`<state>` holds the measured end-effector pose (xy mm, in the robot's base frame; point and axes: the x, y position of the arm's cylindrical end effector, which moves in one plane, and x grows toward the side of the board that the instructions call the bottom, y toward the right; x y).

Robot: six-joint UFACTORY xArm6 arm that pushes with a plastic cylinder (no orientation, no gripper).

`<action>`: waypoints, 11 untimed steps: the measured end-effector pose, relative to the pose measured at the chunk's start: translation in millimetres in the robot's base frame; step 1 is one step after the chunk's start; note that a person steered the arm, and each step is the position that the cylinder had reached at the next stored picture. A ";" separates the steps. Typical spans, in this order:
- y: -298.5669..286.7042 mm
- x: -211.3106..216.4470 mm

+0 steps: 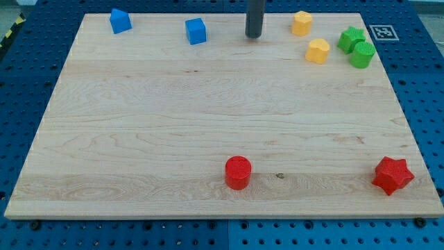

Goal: Push the yellow hexagon slightly down

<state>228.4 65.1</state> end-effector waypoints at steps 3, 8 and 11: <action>143.0 -35.8; 56.6 -3.0; 64.0 22.7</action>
